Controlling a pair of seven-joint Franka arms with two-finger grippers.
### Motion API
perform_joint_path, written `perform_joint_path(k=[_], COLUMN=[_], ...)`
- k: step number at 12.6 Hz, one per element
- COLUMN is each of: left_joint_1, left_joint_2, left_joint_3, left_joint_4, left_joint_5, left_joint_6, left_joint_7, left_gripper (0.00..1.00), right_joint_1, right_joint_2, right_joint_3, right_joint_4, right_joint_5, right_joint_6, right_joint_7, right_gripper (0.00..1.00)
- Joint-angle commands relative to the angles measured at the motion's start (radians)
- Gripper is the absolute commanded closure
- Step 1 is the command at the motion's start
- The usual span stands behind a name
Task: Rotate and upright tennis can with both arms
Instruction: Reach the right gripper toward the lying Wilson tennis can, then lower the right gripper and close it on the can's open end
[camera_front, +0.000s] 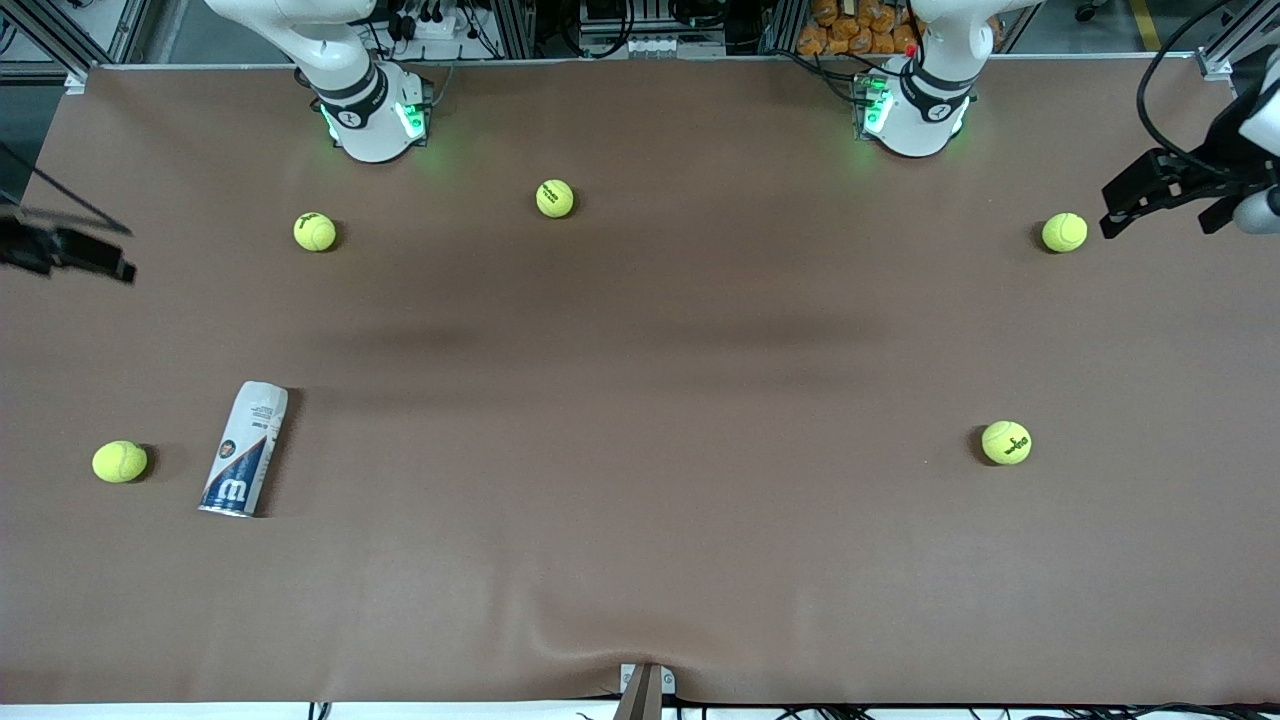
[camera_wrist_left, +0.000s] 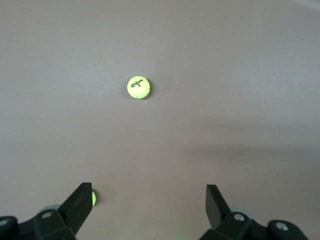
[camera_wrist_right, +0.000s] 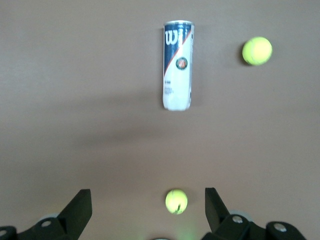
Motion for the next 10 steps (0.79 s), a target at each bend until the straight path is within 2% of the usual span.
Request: perform_joint_path(k=[1,3,4,6,7,10], left_joint_1=[0.008,-0.001,-0.045,-0.196,-0.215,-0.238], left_joint_2=[0.002,0.006,0.008,0.026,0.032,0.043], left_joint_3=[-0.014,-0.003,0.022,0.157,0.190,0.205], left_joint_4=[0.012,0.017,0.017,0.018,0.020,0.040], left_joint_5=[0.001,0.003,0.009,0.019,0.032,0.033], left_joint_6=[-0.011,-0.010,-0.011,-0.060,-0.071,-0.085], left_joint_7=[0.013,0.018,0.013,0.006,0.016,0.015], left_gripper=[0.00,0.00,0.00,0.00,0.00,0.00], right_joint_1=[-0.033,-0.053,-0.070,-0.077,-0.079,-0.079], right_joint_2=[0.151,0.259,0.309,0.398,0.441,0.523], right_joint_3=[0.012,0.012,0.012,0.012,0.012,0.012], right_joint_4=[0.024,0.023,0.021,0.020,0.020,0.020], right_joint_5=[-0.013,-0.011,-0.003,-0.003,-0.003,-0.002], right_joint_6=[0.117,0.223,0.276,0.361,0.410,0.510], right_joint_7=[-0.066,-0.093,-0.107,-0.112,-0.113,-0.113], right_gripper=[0.00,0.00,0.00,0.00,0.00,0.00])
